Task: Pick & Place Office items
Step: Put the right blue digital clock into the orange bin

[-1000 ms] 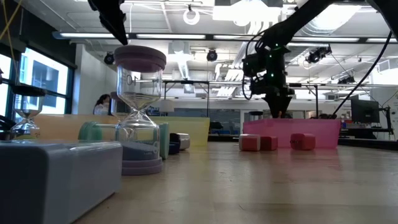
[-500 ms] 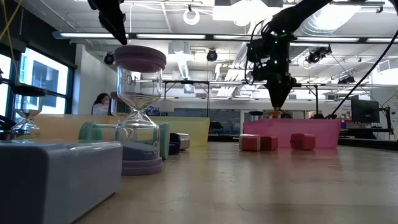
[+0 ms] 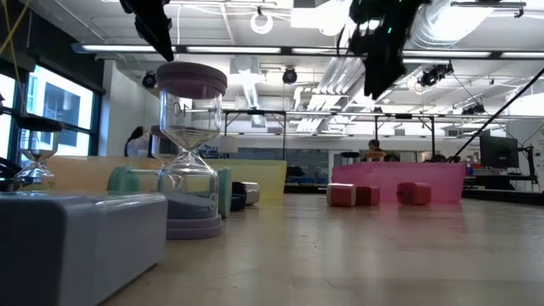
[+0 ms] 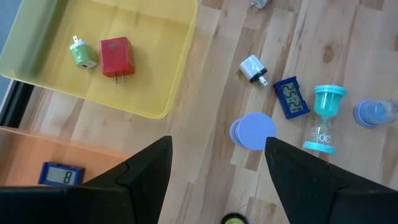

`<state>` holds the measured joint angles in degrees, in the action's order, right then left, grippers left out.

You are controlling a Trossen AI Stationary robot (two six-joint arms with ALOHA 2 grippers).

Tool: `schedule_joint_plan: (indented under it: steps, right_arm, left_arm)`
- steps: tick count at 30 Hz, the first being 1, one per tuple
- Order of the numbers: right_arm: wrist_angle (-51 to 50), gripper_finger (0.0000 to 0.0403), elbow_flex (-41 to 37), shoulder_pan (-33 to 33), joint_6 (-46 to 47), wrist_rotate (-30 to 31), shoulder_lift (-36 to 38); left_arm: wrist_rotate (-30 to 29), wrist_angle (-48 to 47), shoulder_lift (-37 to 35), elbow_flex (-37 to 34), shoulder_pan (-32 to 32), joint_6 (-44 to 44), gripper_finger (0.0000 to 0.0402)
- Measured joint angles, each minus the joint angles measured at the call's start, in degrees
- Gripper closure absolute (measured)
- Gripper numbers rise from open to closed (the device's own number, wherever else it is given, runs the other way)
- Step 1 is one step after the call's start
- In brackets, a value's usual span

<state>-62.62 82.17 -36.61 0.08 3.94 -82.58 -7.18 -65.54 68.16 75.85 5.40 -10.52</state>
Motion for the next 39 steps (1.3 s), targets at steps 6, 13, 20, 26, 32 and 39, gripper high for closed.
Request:
schedule_joint_plan:
  steps: [6, 13, 20, 26, 32, 39]
  right_arm:
    - [3.7, 0.0186, 0.0, 8.9, 3.6, -2.0, 10.4]
    - [14.1, 0.0186, 0.0, 19.7, 8.9, -10.7, 20.5]
    - [23.1, 0.0186, 0.0, 29.6, 13.8, -11.3, 24.5]
    - [31.3, 0.0186, 0.0, 37.0, 14.9, -16.1, 23.7]
    - [35.0, 0.0186, 0.0, 41.8, 21.1, -13.7, 21.2]
    - [34.6, 0.0186, 0.0, 45.4, 29.2, -16.7, 17.1]
  left_arm:
    - [0.2, 0.0, 0.0, 0.0, -2.1, -0.8, 0.0151]
    - [0.2, 0.0, 0.0, 0.0, -5.4, -4.3, 0.0151]
    - [0.1, 0.0, 0.0, 0.0, -10.4, -8.2, 0.0151]
    - [0.1, 0.0, 0.0, 0.0, -16.4, -14.3, 0.0151]
    - [0.0, -1.1, 0.0, 0.0, -23.9, -23.8, 0.0151]
    - [-1.1, -2.1, 0.0, 0.0, -35.0, -37.5, 0.0151]
